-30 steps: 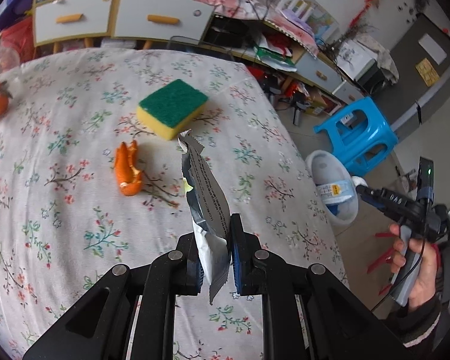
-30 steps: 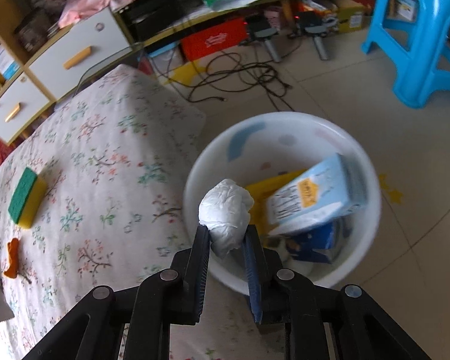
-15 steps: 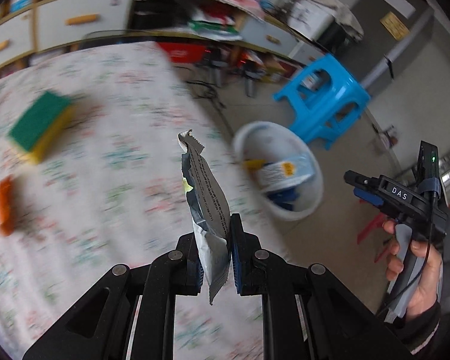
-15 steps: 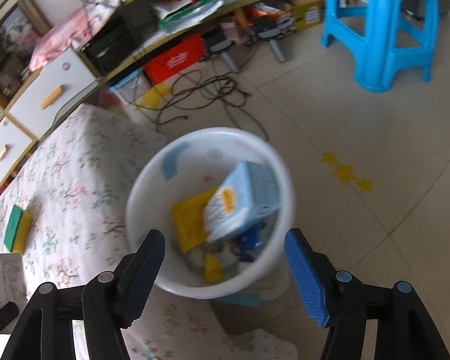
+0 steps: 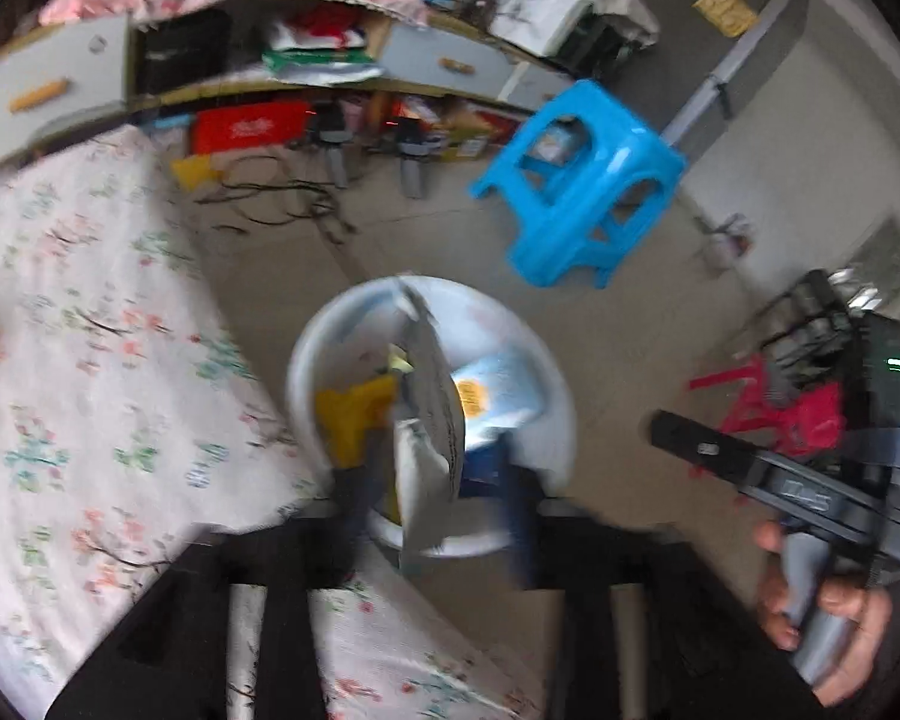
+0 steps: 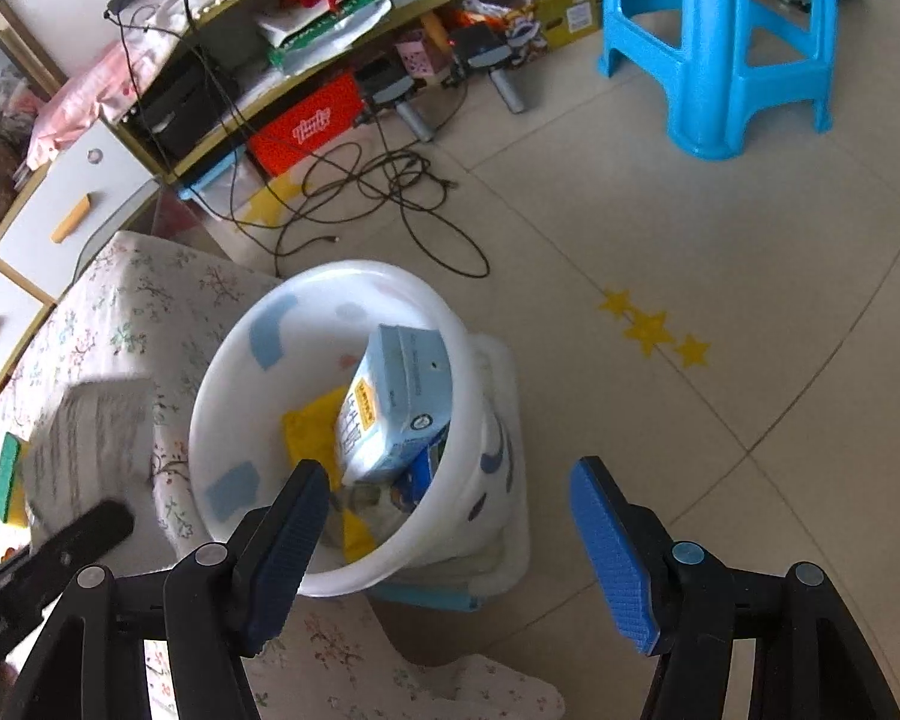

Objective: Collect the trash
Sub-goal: 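Drop the tissue ball into the bin with the right tool while the left tool drops the wrapper, then grasp the orange peel with the left tool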

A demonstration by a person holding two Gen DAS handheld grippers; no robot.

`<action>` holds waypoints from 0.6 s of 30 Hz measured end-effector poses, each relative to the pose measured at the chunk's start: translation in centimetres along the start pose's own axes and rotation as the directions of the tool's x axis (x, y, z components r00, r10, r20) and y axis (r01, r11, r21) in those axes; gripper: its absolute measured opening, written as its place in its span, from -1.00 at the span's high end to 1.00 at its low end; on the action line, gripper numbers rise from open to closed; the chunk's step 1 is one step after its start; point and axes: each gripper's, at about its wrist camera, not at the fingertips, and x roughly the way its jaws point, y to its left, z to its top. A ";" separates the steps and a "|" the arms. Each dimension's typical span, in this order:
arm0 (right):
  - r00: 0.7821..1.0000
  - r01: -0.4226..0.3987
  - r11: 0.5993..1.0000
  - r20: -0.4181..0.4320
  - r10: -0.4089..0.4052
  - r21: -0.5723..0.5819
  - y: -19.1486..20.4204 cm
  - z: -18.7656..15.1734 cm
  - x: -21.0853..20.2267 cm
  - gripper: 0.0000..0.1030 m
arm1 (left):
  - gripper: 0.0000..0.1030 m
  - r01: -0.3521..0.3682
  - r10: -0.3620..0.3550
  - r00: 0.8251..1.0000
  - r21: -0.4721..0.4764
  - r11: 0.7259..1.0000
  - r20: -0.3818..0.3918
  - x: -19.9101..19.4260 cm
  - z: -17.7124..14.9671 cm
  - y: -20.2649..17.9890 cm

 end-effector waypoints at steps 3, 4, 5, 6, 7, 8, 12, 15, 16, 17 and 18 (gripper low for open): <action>1.000 0.006 1.000 0.012 -0.007 0.010 -0.2 0.1 -0.2 -0.46 | -0.75 -0.088 0.088 0.995 -0.001 0.996 0.041 -1.2 -0.5 0.6; 1.000 0.004 1.000 0.008 -0.004 0.013 -0.2 0.1 -0.1 -0.46 | -0.75 -0.108 0.108 0.994 0.000 0.994 0.032 -1.4 -0.6 0.8; 1.000 0.000 1.000 0.005 -0.001 0.012 -0.1 0.1 -0.1 -0.46 | -0.76 -0.137 0.137 0.990 0.002 0.991 0.020 -1.6 -1.0 1.2; 1.000 -0.001 1.000 0.004 0.001 0.008 0.0 0.1 -0.1 -0.46 | -0.77 -0.168 0.168 0.986 0.006 0.986 0.013 -2.0 -1.3 1.7; 1.000 0.001 1.000 0.006 -0.001 0.000 0.3 0.1 -0.1 -0.46 | -0.78 -0.195 0.194 0.981 0.011 0.981 0.013 -2.6 -1.7 2.2; 1.000 0.005 1.000 0.009 -0.005 -0.009 0.6 0.0 -0.2 -0.46 | -0.82 -0.214 0.214 0.977 0.012 0.977 0.014 -3.1 -2.1 2.6; 1.000 0.004 0.999 0.010 -0.003 -0.043 2.0 -0.2 -0.2 -0.46 | -0.93 -0.285 0.285 0.958 -0.007 0.959 0.027 -5.5 -3.6 5.3; 1.000 0.003 0.997 0.014 -0.002 -0.072 3.4 -0.4 -0.1 -0.49 | -0.93 -0.336 0.337 0.941 -0.031 0.941 0.019 -7.3 -5.0 7.6; 1.000 0.001 0.996 0.013 0.000 -0.084 4.1 -0.6 -0.1 -0.51 | -0.93 -0.348 0.348 0.937 -0.037 0.937 0.013 -7.6 -5.2 8.3; 1.000 -0.002 0.995 0.010 0.003 -0.097 4.8 -0.8 0.0 -0.52 | -0.93 -0.364 0.365 0.931 -0.046 0.930 0.006 -8.2 -5.6 9.2; 1.000 -0.005 0.994 0.007 0.006 -0.107 5.2 -0.9 0.2 -0.52 | -0.93 -0.381 0.382 0.924 -0.057 0.923 0.000 -8.9 -6.1 10.1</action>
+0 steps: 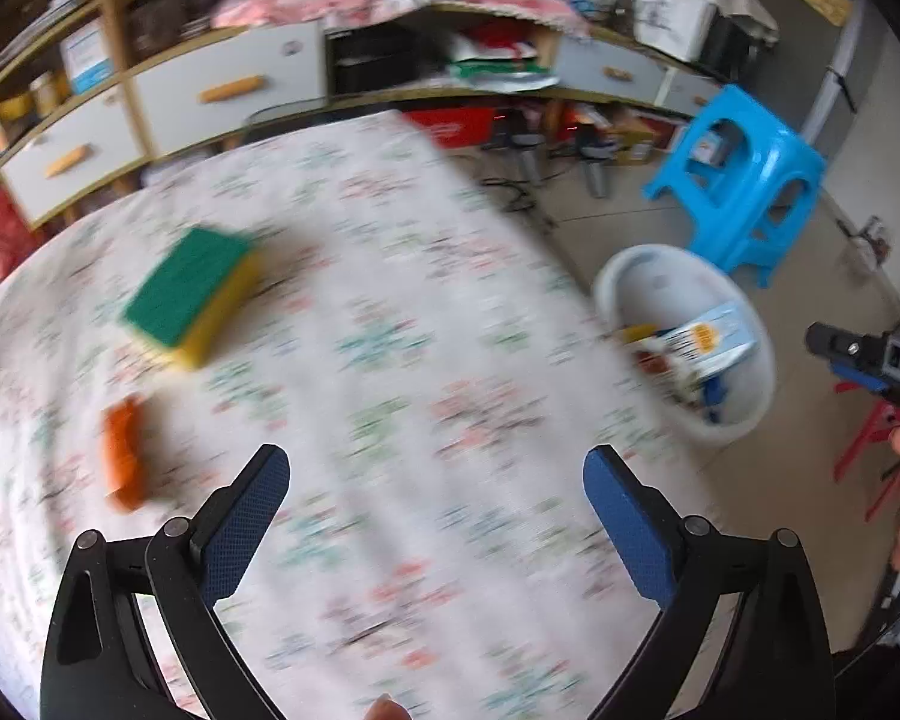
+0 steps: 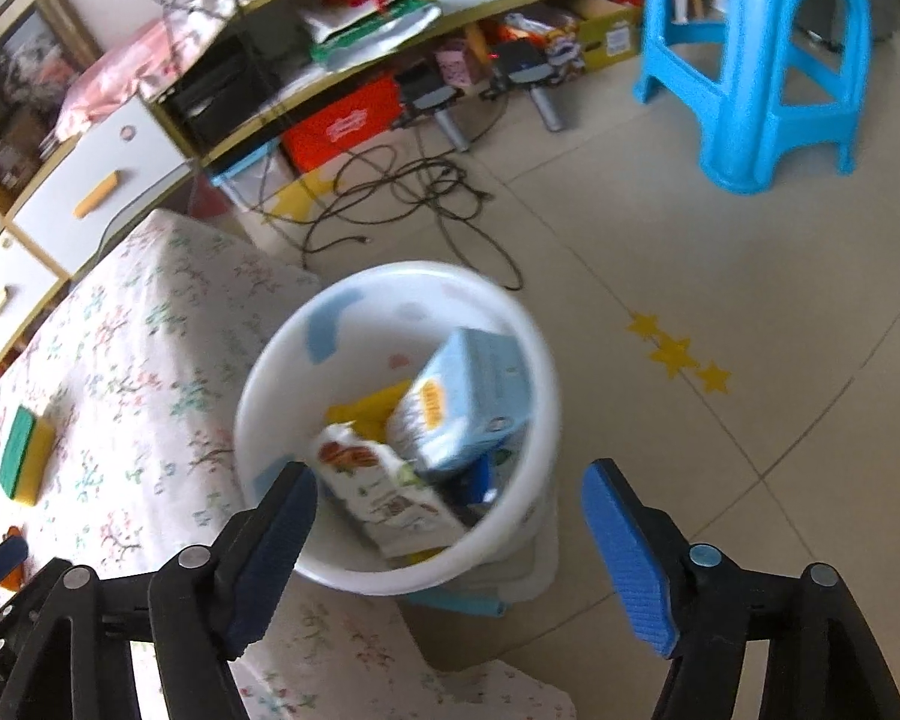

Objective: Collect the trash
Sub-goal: 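Grasp the orange peel with the left tool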

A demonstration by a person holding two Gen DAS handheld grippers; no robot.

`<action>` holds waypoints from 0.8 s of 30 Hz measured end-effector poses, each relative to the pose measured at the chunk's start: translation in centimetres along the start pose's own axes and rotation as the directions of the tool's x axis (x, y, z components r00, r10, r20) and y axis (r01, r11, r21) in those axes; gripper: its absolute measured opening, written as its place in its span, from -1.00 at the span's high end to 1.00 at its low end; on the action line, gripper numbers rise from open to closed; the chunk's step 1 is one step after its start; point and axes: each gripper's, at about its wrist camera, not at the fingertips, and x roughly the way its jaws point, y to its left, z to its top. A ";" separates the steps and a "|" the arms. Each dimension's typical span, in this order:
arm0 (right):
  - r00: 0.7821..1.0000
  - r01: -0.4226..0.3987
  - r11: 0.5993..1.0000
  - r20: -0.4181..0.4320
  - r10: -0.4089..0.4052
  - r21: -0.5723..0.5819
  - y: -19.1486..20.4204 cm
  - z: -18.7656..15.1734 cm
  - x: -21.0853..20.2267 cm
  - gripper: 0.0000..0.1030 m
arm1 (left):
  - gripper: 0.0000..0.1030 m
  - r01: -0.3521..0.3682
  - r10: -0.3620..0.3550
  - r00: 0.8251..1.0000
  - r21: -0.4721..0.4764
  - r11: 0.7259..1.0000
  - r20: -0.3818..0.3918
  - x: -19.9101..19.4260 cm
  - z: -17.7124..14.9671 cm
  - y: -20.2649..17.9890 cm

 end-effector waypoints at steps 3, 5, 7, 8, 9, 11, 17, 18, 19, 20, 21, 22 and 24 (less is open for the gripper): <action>1.000 -0.004 0.999 -0.012 0.003 -0.052 2.6 -0.4 0.5 -0.56 | -0.93 -0.051 0.051 0.999 -0.030 0.998 -0.013 -0.8 -1.0 3.1; 1.000 -0.008 0.996 -0.021 0.006 -0.090 4.4 -0.8 0.9 -0.58 | -0.93 -0.080 0.079 0.997 -0.050 0.996 -0.020 -1.3 -1.5 4.8; 1.000 -0.015 0.993 -0.027 0.012 -0.121 6.0 -1.2 1.1 -0.58 | -0.93 -0.101 0.100 0.995 -0.075 0.992 -0.020 -1.9 -1.9 6.6; 0.999 -0.020 0.991 -0.029 0.016 -0.134 6.7 -1.4 1.2 -0.59 | -0.93 -0.107 0.106 0.994 -0.090 0.990 -0.020 -2.1 -2.2 7.6; 0.999 -0.025 0.989 -0.032 0.021 -0.148 7.5 -1.5 1.3 -0.59 | -0.93 -0.107 0.105 0.994 -0.105 0.989 -0.021 -2.2 -2.3 8.4; 0.999 -0.039 0.984 -0.040 0.032 -0.173 9.3 -1.9 1.5 -0.62 | -0.93 -0.099 0.095 0.995 -0.143 0.985 -0.028 -2.3 -2.7 10.0; 0.997 -0.067 0.977 -0.058 0.057 -0.201 12.7 -2.6 2.3 -0.66 | -0.93 -0.063 0.048 0.996 -0.231 0.971 -0.072 -2.0 -3.5 14.1; 0.996 -0.069 0.976 -0.062 0.057 -0.204 13.2 -2.6 2.5 -0.66 | -0.93 -0.056 0.038 0.996 -0.247 0.968 -0.076 -2.0 -3.5 14.8; 0.996 -0.070 0.976 -0.065 0.058 -0.206 13.6 -2.6 2.7 -0.66 | -0.93 -0.046 0.027 0.997 -0.258 0.965 -0.078 -1.9 -3.5 15.2; 0.996 -0.072 0.975 -0.070 0.058 -0.208 14.1 -2.6 2.9 -0.66 | -0.93 -0.028 0.006 0.997 -0.274 0.961 -0.080 -1.7 -3.5 15.8; 0.996 -0.073 0.975 -0.072 0.059 -0.210 14.4 -2.6 3.1 -0.66 | -0.93 -0.009 -0.015 0.997 -0.291 0.957 -0.080 -1.6 -3.4 16.2; 0.995 -0.073 0.974 -0.075 0.058 -0.214 14.9 -2.6 3.4 -0.66 | -0.92 0.013 -0.039 0.996 -0.310 0.951 -0.077 -1.3 -3.3 16.7; 0.995 -0.076 0.972 -0.081 0.059 -0.220 15.5 -2.6 3.8 -0.66 | -0.86 0.040 -0.071 0.994 -0.336 0.941 -0.080 -0.8 -3.1 17.1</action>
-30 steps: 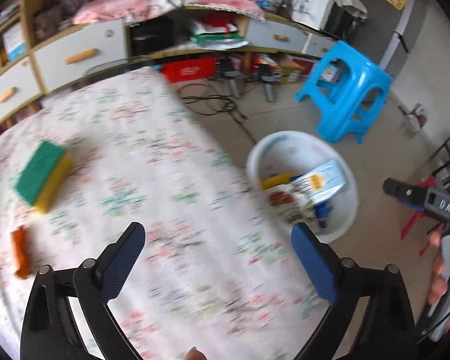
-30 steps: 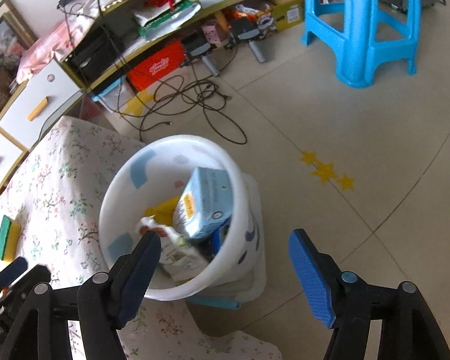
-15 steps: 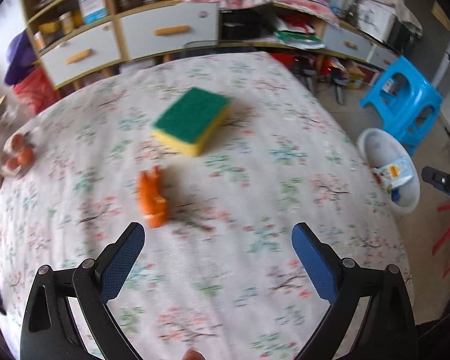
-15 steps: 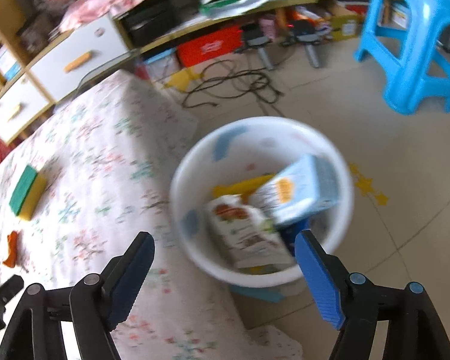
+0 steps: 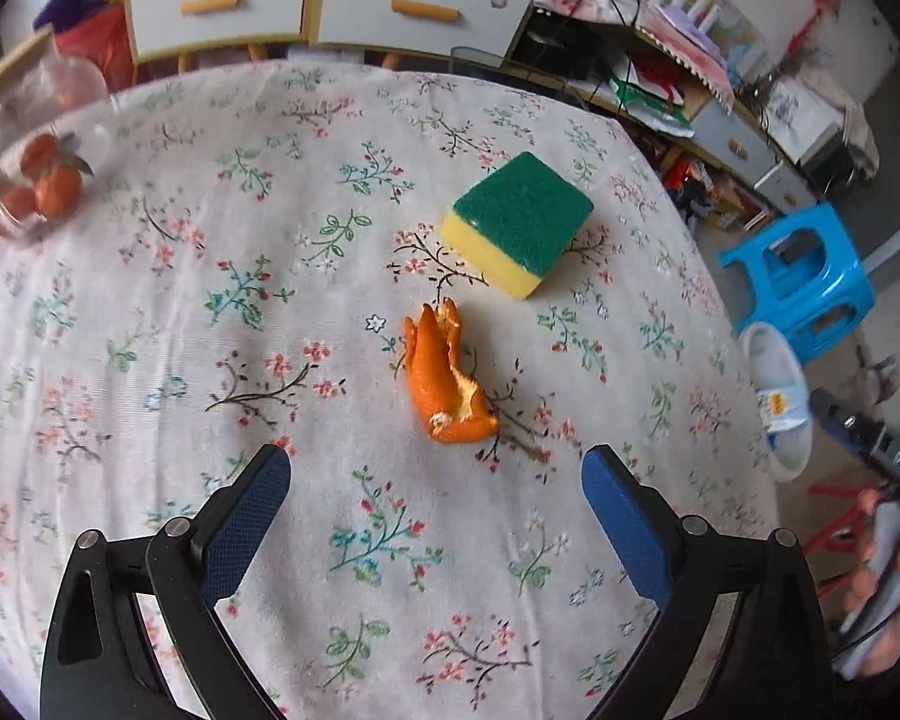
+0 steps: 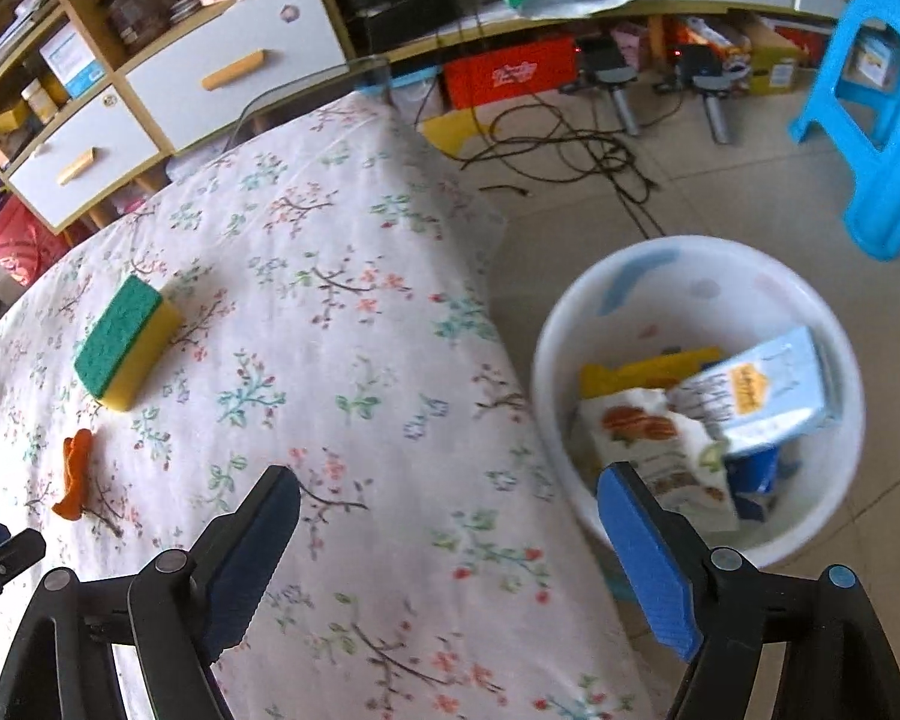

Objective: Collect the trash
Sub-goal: 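Grasp the orange peel with the left tool, then grasp the green-yellow sponge with the right tool while the left tool holds the peel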

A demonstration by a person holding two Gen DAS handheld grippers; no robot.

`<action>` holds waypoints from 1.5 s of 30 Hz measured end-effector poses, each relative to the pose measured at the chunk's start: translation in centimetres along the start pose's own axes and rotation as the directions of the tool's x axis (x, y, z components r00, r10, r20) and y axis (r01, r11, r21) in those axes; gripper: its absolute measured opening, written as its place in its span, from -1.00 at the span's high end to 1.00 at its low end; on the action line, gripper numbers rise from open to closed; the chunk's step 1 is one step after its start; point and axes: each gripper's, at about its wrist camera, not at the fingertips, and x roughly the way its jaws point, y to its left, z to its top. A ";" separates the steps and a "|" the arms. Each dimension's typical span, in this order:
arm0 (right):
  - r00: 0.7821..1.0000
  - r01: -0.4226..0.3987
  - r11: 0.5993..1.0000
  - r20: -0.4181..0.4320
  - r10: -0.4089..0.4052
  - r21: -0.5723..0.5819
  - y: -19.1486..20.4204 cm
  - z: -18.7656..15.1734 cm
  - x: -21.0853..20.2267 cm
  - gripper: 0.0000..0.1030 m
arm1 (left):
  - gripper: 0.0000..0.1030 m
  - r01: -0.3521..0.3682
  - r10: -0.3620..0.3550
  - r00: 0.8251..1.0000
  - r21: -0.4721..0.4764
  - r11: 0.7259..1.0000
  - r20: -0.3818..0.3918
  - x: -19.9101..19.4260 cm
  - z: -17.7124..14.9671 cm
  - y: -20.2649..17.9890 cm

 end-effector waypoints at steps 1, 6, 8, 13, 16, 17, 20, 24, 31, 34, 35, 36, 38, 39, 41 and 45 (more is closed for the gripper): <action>1.000 -0.002 1.000 -0.005 0.002 -0.005 0.4 0.1 0.3 -0.66 | -0.83 0.021 -0.021 1.000 -0.014 1.000 -0.006 0.4 0.3 0.1; 1.000 0.006 1.000 -0.029 -0.006 -0.019 1.6 0.5 1.8 -0.66 | -0.30 0.037 -0.037 0.999 -0.018 0.999 -0.025 2.6 1.2 -0.4; 0.999 0.010 1.000 -0.038 -0.011 -0.020 1.9 0.6 2.3 -0.66 | -0.07 0.024 -0.024 0.999 -0.022 0.999 -0.037 3.4 1.3 -0.6; 0.999 0.012 1.000 -0.049 -0.013 -0.025 2.9 0.8 2.9 -0.66 | 0.50 -0.012 0.011 0.999 -0.019 1.000 -0.030 3.6 1.6 -0.5; 0.998 0.011 1.000 -0.056 -0.012 -0.027 3.7 0.7 3.2 -0.66 | 0.57 -0.017 0.016 1.000 -0.040 0.999 -0.024 2.9 1.5 0.1; 0.998 0.012 1.000 -0.059 -0.014 -0.028 4.0 0.7 3.4 -0.66 | 0.58 -0.013 0.013 1.000 -0.045 0.999 -0.017 2.5 1.6 0.5; 0.997 0.016 1.000 -0.078 -0.018 -0.026 5.1 0.1 3.9 -0.66 | 0.59 -0.015 0.017 0.999 -0.056 0.998 0.030 0.7 1.7 1.8; 0.994 0.029 0.997 -0.103 -0.036 -0.074 7.8 -0.6 4.6 -0.66 | 0.59 -0.048 0.052 0.995 -0.051 0.998 0.089 -1.4 1.7 3.8; 0.990 -0.017 0.995 -0.138 0.003 -0.098 14.6 0.3 6.3 -0.71 | 0.59 -0.021 0.036 0.991 -0.117 0.993 0.132 -3.9 1.6 8.5; 0.989 -0.056 0.994 -0.144 0.043 -0.089 18.2 1.5 7.5 -0.71 | 0.59 -0.031 0.052 0.986 -0.130 0.991 0.159 -5.1 1.5 10.3; 0.988 -0.062 0.994 -0.145 0.049 -0.088 19.2 1.9 8.0 -0.71 | 0.59 -0.030 0.052 0.985 -0.136 0.990 0.165 -5.4 1.5 10.7; 0.988 -0.067 0.994 -0.146 0.054 -0.086 20.2 2.2 8.5 -0.71 | 0.59 -0.025 0.050 0.984 -0.144 0.989 0.171 -5.7 1.5 11.1; 0.988 -0.065 0.994 -0.147 0.052 -0.086 21.6 2.5 9.4 -0.71 | 0.59 -0.013 0.041 0.983 -0.157 0.988 0.177 -6.2 1.3 11.9; 0.988 -0.057 0.995 -0.146 0.045 -0.084 22.3 2.8 10.0 -0.71 | 0.59 -0.005 0.034 0.983 -0.159 0.987 0.178 -6.3 1.2 12.2; 0.990 -0.035 0.997 -0.139 0.025 -0.073 23.2 3.2 11.0 -0.71 | 0.59 0.004 0.026 0.984 -0.162 0.987 0.178 -6.6 1.1 12.6; 0.991 0.004 0.999 -0.131 -0.008 -0.032 24.4 4.1 12.9 -0.71 | 0.59 0.015 0.015 0.983 -0.165 0.986 0.184 -7.0 0.8 13.2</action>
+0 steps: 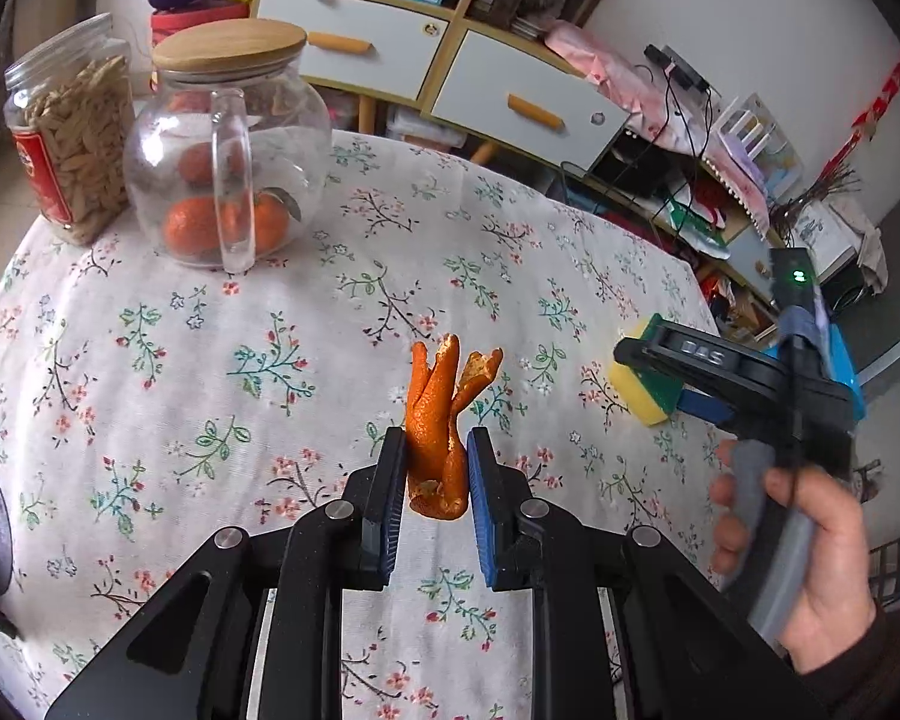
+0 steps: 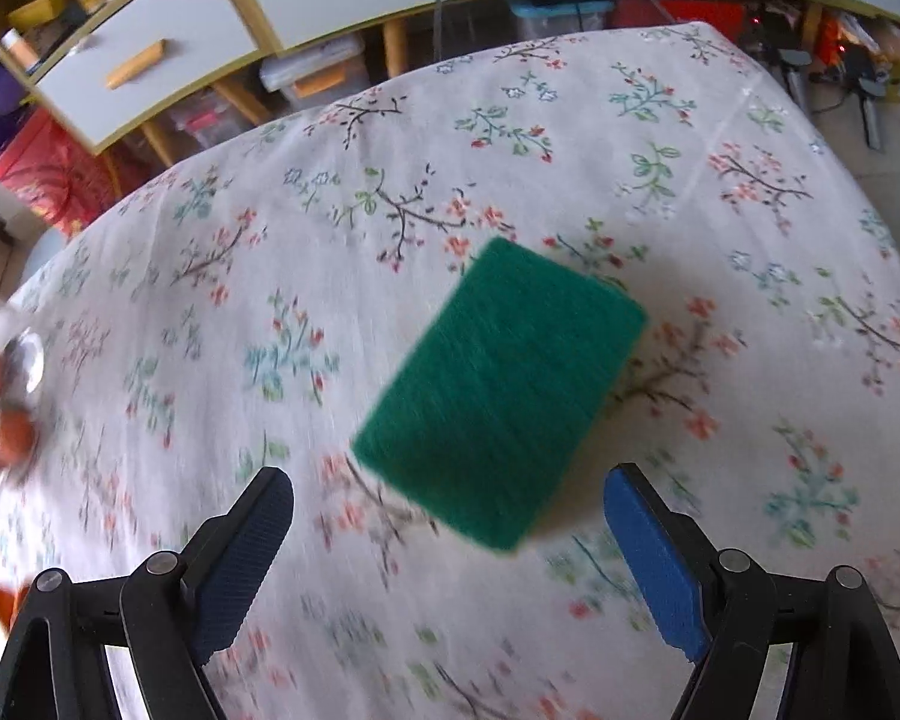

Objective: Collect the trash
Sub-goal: 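Grasp the green-yellow sponge with the right tool while the left tool holds the peel, then drop the sponge into the bin with the right tool while the left tool drops the peel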

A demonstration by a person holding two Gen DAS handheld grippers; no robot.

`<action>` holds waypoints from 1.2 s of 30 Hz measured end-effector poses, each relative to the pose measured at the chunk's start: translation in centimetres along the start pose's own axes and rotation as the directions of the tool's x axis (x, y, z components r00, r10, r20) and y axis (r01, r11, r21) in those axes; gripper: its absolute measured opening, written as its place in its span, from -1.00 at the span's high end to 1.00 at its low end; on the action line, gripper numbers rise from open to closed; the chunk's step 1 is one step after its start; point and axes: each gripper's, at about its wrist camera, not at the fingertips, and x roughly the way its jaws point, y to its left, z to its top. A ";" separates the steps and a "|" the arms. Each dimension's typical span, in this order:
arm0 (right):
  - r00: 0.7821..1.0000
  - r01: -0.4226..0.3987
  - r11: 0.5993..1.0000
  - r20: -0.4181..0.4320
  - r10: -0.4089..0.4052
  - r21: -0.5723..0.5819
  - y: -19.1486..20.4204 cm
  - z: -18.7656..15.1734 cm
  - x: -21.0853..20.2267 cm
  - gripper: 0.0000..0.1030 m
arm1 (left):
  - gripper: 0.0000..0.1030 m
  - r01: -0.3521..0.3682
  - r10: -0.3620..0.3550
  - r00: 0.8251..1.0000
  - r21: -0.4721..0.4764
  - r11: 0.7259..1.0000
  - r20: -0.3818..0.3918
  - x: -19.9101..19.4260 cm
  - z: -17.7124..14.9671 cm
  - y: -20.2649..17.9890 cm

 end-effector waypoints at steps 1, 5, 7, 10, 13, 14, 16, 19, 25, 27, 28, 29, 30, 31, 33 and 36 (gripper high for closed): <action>1.000 0.020 1.000 0.000 -0.020 0.007 0.2 0.2 0.4 -0.71 | 0.59 0.000 0.000 1.000 -0.001 1.000 0.001 0.0 0.0 0.1; 0.997 0.074 0.997 -0.003 -0.073 0.027 0.3 0.6 1.6 -0.71 | 0.59 0.005 -0.005 1.000 -0.014 1.000 -0.007 0.0 0.1 0.8; 0.996 0.093 0.995 -0.011 -0.093 0.028 0.2 0.7 2.1 -0.71 | 0.59 0.005 -0.005 1.000 -0.023 1.000 -0.008 0.1 0.1 1.1; 0.994 0.112 0.993 -0.021 -0.112 0.023 -0.2 0.4 2.6 -0.57 | 0.59 0.001 -0.001 1.000 -0.030 1.000 -0.010 0.2 0.1 1.3; 0.995 0.098 0.995 -0.008 -0.098 -0.021 -0.2 0.0 2.3 -0.33 | 0.59 0.002 -0.003 1.000 -0.022 1.000 -0.020 0.5 -0.1 0.9; 0.994 0.104 0.993 -0.016 -0.106 -0.055 -0.1 -0.1 2.1 -0.28 | 0.59 0.006 -0.006 1.000 -0.016 1.000 -0.024 0.6 -0.2 0.7; 0.991 0.124 0.986 -0.031 -0.128 -0.111 0.2 -0.8 1.8 -0.24 | 0.59 0.014 -0.014 0.999 -0.004 1.000 -0.031 0.7 -0.4 0.2; 0.991 0.110 0.980 -0.062 -0.122 -0.164 -0.1 -2.3 1.1 -0.23 | 0.59 0.019 -0.018 0.999 0.017 1.000 -0.034 0.6 -1.0 -0.8; 0.992 0.078 0.972 -0.083 -0.098 -0.222 -3.0 -5.3 -1.6 -0.23 | 0.59 0.051 -0.049 0.997 0.039 0.998 -0.061 0.5 -2.3 -3.0; 0.992 0.078 0.968 -0.078 -0.099 -0.239 -4.5 -6.2 -2.9 -0.23 | 0.59 0.053 -0.050 0.997 0.054 0.997 -0.060 0.3 -2.7 -3.8; 0.993 0.075 0.968 -0.075 -0.096 -0.241 -5.1 -6.6 -3.4 -0.23 | 0.59 0.050 -0.047 0.997 0.065 0.997 -0.058 0.2 -3.0 -4.4; 0.993 0.073 0.968 -0.071 -0.092 -0.240 -5.7 -6.9 -4.0 -0.23 | 0.59 0.051 -0.047 0.997 0.071 0.996 -0.057 0.1 -3.2 -4.7; 0.994 0.071 0.969 -0.065 -0.089 -0.239 -6.5 -7.2 -4.6 -0.23 | 0.59 0.057 -0.053 0.997 0.076 0.995 -0.059 0.0 -3.5 -5.3; 0.995 0.070 0.970 -0.056 -0.086 -0.234 -7.5 -7.5 -5.4 -0.23 | 0.59 0.064 -0.059 0.996 0.079 0.995 -0.063 -0.1 -3.6 -5.6; 0.996 0.063 0.973 -0.042 -0.075 -0.224 -8.6 -7.9 -6.7 -0.23 | 0.59 0.082 -0.076 0.994 0.089 0.993 -0.076 -0.2 -4.1 -6.6; 0.998 0.055 0.976 0.002 -0.056 -0.211 -10.8 -8.6 -8.6 -0.23 | 0.59 0.090 -0.080 0.993 0.118 0.989 -0.091 0.0 -4.9 -8.0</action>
